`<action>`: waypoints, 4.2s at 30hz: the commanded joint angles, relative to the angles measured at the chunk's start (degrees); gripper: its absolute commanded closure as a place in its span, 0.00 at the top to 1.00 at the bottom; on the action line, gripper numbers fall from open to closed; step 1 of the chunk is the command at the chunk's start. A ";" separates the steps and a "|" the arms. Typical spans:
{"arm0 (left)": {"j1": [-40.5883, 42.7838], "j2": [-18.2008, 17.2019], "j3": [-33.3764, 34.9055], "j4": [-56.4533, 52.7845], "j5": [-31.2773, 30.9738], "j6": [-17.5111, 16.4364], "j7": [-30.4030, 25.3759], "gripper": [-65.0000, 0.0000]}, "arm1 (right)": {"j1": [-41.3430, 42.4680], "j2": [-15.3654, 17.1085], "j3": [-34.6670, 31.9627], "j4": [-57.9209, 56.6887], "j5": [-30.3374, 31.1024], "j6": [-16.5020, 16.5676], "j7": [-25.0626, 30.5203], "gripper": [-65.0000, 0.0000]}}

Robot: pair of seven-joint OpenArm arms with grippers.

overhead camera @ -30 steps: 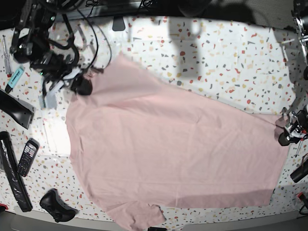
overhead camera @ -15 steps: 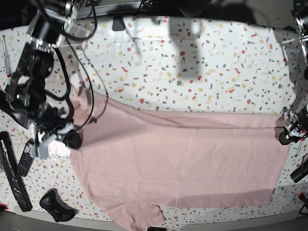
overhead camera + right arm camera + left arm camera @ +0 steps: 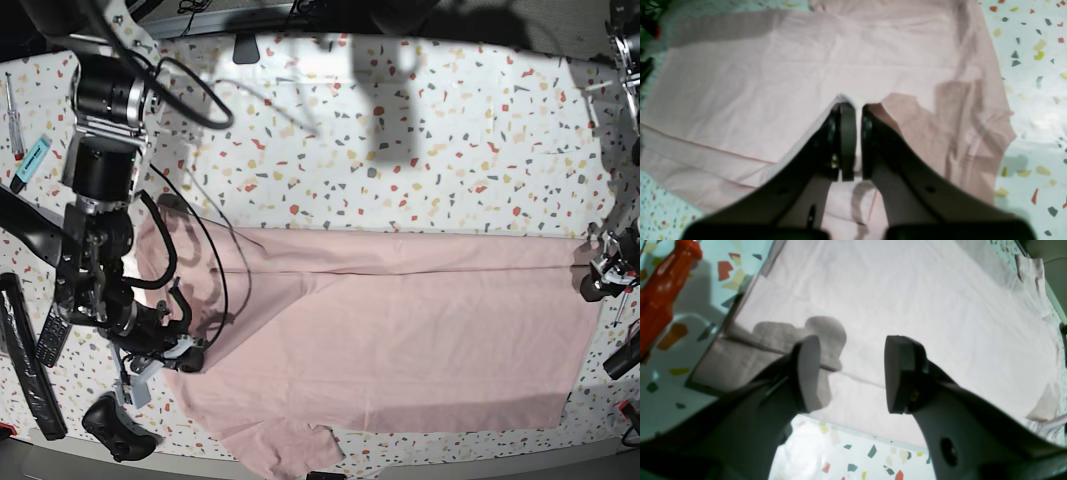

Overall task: Fold the T-shirt properly
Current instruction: 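Lower the folded edge onto the shirt with both grippers, then drag the folded shirt toward the arms with both grippers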

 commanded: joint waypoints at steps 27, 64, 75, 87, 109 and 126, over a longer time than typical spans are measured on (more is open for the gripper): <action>-1.38 -1.42 -0.31 0.90 -0.79 -3.37 -1.22 0.35 | 7.34 0.76 0.22 0.70 2.64 4.11 -6.60 0.35; -1.05 4.11 3.17 -7.52 29.75 -13.25 -13.14 0.00 | -12.33 3.87 -9.75 1.81 -2.47 8.79 -6.95 0.00; 14.38 1.62 3.15 8.33 26.84 -13.66 -11.61 0.00 | -22.16 9.29 -9.75 11.04 1.18 8.81 -6.49 0.00; 21.20 1.20 3.10 24.30 25.92 -8.50 -12.50 0.00 | -31.39 10.01 -8.98 20.06 1.01 8.76 -6.16 0.00; -2.21 1.07 11.15 -6.34 38.69 -6.73 -18.86 0.00 | -31.39 10.01 -8.98 20.06 0.98 8.76 -6.99 0.00; 22.43 -1.95 12.52 12.63 38.60 -6.56 -18.01 0.00 | -31.74 10.19 -8.98 24.44 0.92 8.83 -8.52 0.00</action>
